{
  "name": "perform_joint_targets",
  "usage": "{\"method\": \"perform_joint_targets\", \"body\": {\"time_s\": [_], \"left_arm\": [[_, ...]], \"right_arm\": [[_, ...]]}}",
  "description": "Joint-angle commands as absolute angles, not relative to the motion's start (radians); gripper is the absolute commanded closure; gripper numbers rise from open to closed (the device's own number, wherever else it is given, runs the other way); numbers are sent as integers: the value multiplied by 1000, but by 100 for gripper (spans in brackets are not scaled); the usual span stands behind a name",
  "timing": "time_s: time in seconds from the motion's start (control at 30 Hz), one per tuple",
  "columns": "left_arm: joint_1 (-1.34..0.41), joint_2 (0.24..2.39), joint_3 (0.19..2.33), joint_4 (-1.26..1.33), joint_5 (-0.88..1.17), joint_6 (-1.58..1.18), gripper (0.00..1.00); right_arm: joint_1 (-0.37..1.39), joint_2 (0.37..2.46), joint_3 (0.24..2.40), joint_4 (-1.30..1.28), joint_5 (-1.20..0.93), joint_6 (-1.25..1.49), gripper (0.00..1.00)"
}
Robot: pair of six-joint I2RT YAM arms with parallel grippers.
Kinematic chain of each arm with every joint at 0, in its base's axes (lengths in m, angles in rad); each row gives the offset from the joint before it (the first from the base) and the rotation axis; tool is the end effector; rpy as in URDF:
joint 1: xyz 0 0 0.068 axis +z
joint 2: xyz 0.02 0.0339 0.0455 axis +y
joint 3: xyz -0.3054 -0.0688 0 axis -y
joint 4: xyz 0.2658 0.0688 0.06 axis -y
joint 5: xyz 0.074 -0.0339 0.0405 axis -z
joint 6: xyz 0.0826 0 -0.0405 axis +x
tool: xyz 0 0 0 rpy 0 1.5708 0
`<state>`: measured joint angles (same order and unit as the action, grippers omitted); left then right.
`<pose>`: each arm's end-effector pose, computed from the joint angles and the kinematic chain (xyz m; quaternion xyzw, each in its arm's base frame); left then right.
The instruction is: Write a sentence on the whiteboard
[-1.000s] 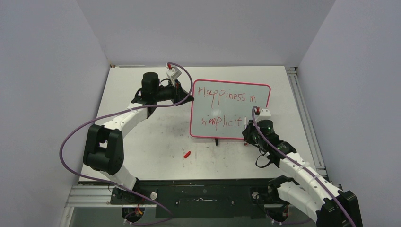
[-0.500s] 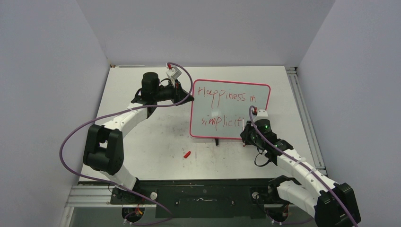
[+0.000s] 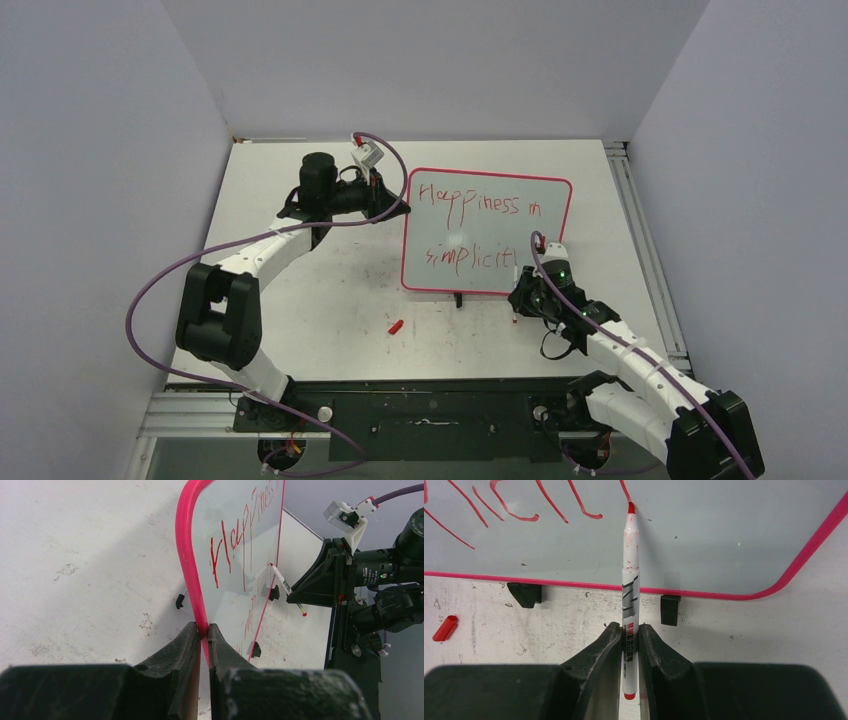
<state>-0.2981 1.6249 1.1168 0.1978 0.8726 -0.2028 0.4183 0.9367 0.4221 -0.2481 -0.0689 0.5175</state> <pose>0.3819 -0.1835 0.3027 0.2836 0.7195 -0.4631 0.4329 0.1924 0.0917 0.1729 0.0320 0.9185 0.2055 0.3364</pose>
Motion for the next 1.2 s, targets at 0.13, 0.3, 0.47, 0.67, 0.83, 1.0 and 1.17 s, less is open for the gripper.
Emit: {"method": "perform_joint_targets", "body": {"time_s": [0.13, 0.3, 0.47, 0.67, 0.83, 1.0, 1.17], "left_arm": [[-285, 1566, 1131, 267, 902, -202, 100], [-285, 1565, 1129, 265, 902, -202, 100], [-285, 1566, 1131, 265, 902, -202, 100], [-284, 1566, 1133, 265, 904, -202, 100], [-284, 1567, 1132, 265, 904, -202, 100], [-284, 1566, 1131, 267, 904, -204, 100], [-284, 1565, 1132, 268, 905, -206, 100]], "right_arm": [[410, 860, 521, -302, 51, 472, 95], [407, 909, 541, -272, 73, 445, 95], [400, 952, 551, -253, 70, 439, 95], [397, 986, 545, -248, 27, 441, 95], [397, 1003, 526, -245, -29, 450, 95], [397, 1008, 505, -248, -66, 471, 95], [399, 1003, 469, -246, -115, 510, 95]]}}
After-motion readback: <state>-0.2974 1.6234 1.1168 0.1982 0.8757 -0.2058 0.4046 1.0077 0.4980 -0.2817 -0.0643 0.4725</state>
